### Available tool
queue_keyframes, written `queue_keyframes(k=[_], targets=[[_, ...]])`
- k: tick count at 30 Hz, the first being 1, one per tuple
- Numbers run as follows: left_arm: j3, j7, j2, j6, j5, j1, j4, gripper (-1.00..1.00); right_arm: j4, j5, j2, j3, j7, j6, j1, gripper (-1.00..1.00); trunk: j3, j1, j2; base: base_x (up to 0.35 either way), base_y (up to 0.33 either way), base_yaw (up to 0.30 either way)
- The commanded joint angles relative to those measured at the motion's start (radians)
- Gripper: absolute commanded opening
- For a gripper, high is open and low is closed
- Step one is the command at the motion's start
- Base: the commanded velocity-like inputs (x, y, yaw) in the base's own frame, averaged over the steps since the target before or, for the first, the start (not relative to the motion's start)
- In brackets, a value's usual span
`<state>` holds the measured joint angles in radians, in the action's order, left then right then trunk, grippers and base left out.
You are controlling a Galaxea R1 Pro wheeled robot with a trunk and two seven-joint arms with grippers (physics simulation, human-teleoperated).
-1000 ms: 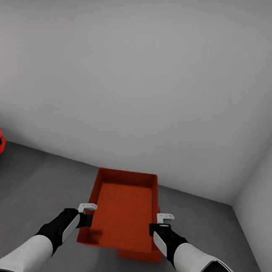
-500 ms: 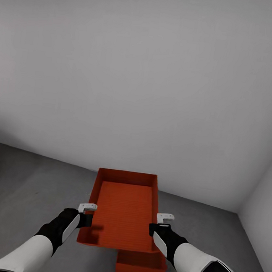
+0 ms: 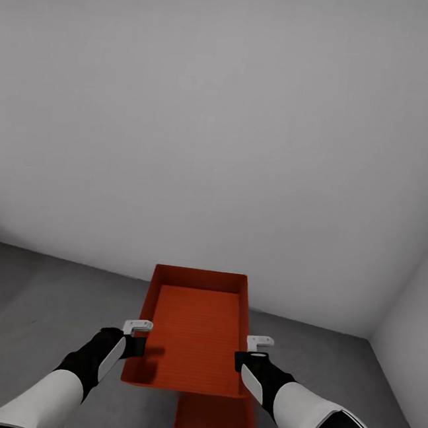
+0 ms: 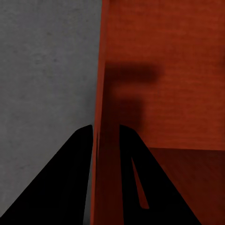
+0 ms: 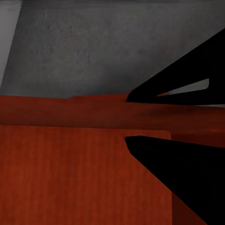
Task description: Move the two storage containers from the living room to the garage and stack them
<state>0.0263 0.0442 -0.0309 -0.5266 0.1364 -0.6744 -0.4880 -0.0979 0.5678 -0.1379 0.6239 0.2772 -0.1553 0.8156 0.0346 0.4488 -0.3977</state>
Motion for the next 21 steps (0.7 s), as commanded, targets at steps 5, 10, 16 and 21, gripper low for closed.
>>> queue_keyframes(k=[5,10,16,21], targets=[[0.006,0.022,0.000,-0.007,-0.036,0.000,-0.004,-1.00,0.003,0.012,0.000,0.022,0.008,-0.007,0.001,-1.00,0.002,0.001,-0.002,0.310,0.000,-0.239],[0.007,0.022,0.000,-0.007,-0.037,0.000,-0.004,-1.00,0.003,0.012,0.000,0.022,0.008,-0.007,0.001,-1.00,0.002,0.001,-0.002,0.267,0.000,-0.115],[0.006,0.022,0.000,-0.007,-0.037,0.000,-0.005,-1.00,0.003,0.012,0.000,0.022,0.008,-0.007,0.001,-1.00,0.002,0.001,-0.002,0.126,0.000,-0.004],[0.006,0.022,0.000,-0.007,-0.037,0.000,-0.005,-1.00,0.003,0.012,0.000,0.022,0.008,-0.007,0.001,-1.00,0.002,0.001,-0.002,0.013,0.000,0.000]])
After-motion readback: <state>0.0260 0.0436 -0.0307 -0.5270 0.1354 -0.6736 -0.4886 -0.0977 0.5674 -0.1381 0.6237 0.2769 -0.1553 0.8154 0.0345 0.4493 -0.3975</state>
